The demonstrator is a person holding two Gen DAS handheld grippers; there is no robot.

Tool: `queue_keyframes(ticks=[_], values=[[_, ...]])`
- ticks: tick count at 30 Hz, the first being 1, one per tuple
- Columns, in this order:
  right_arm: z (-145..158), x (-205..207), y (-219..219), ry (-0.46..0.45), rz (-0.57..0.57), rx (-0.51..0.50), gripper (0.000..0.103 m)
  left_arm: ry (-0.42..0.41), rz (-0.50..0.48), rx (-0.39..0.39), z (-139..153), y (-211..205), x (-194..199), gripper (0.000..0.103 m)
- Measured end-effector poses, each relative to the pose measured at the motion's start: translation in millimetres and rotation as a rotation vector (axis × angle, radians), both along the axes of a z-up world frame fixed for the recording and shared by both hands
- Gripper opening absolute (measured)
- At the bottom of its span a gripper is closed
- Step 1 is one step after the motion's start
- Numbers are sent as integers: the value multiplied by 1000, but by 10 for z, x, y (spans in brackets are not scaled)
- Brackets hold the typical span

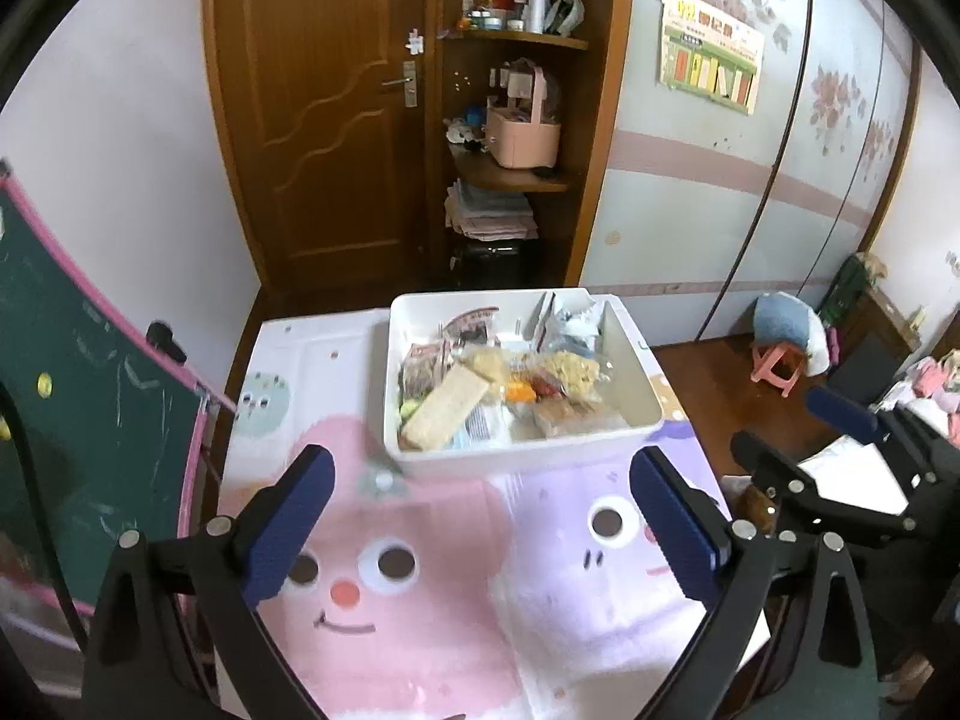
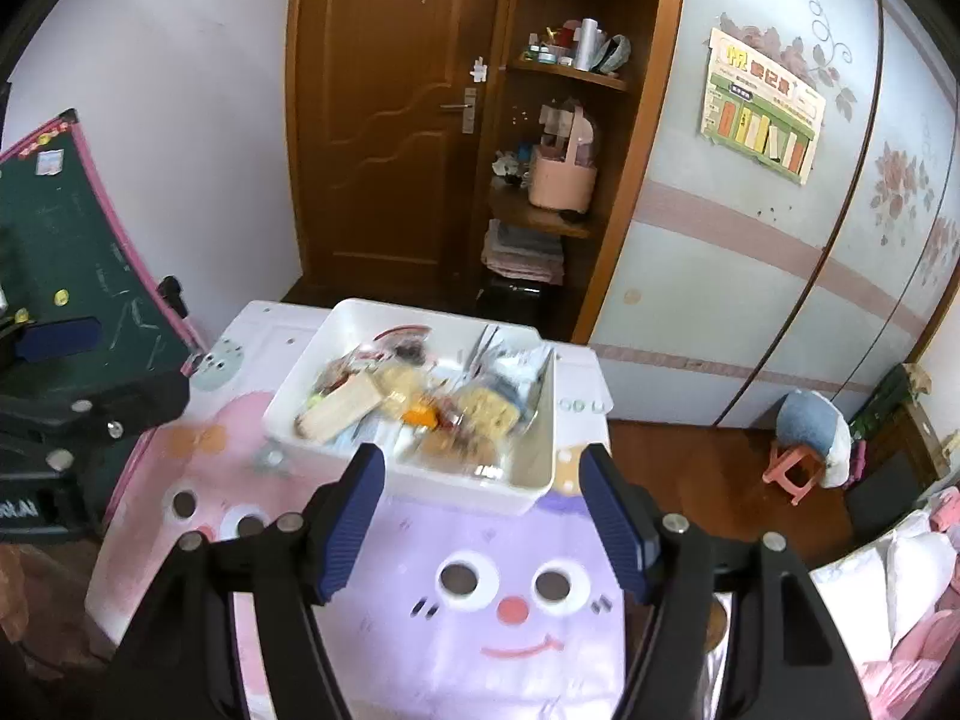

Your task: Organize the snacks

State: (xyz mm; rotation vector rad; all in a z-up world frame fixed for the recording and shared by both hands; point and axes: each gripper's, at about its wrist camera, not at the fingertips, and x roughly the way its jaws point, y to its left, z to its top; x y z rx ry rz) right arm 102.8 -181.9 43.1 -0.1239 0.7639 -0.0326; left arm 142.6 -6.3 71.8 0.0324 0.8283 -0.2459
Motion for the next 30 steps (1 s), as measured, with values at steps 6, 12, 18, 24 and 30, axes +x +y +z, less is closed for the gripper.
queue_keyframes(ticks=[6, 12, 18, 24, 30], values=[[-200, -565, 149, 34, 7, 89, 68, -30, 65, 15, -95, 293, -576, 99], [-395, -1011, 360, 25, 6, 130, 68, -41, 135, 47, -335, 481, -1065, 99], [-537, -1238, 440, 33, -25, 128, 68, -71, 166, 33, -497, 555, -1410, 99], [-563, -1307, 317, 19, -67, 231, 68, -73, 173, 33, -584, 515, -1501, 102], [-587, -1304, 395, 11, -57, 199, 68, -41, 172, 31, -665, 485, -1433, 102]])
